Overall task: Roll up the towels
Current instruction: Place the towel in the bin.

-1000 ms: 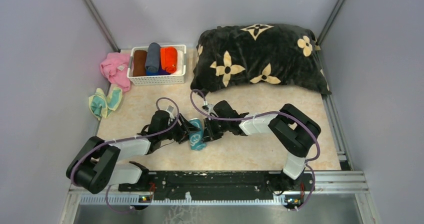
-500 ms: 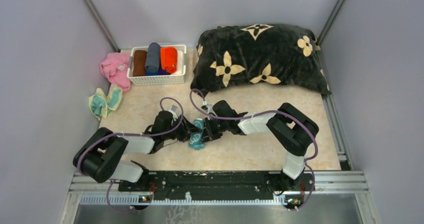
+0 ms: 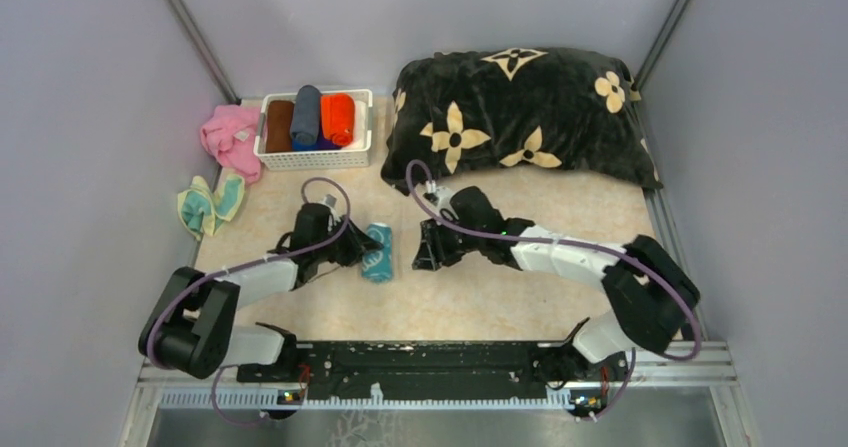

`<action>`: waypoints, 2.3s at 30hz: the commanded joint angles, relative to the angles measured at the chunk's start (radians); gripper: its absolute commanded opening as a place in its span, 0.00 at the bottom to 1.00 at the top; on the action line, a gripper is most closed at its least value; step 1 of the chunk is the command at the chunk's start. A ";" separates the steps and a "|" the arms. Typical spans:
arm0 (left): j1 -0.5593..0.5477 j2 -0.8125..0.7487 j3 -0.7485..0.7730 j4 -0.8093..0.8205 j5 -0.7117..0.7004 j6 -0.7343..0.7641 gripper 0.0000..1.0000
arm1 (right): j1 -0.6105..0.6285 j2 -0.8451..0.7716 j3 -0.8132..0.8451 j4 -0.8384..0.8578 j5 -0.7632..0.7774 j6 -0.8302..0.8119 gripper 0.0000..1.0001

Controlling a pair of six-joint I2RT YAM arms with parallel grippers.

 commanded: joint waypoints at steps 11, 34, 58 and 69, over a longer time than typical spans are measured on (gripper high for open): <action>0.444 -0.020 0.526 -0.344 0.075 0.418 0.14 | -0.224 -0.313 -0.056 -0.211 0.059 -0.236 0.63; 0.752 0.820 1.362 -0.347 0.461 0.638 0.17 | -0.251 -0.228 -0.037 -0.183 0.060 -0.295 0.79; 0.723 1.059 1.628 -0.365 0.432 0.678 0.44 | -0.251 -0.199 -0.025 -0.195 0.048 -0.288 0.79; 0.690 1.123 1.680 -0.277 0.461 0.688 0.43 | -0.250 -0.163 -0.016 -0.197 0.047 -0.289 0.80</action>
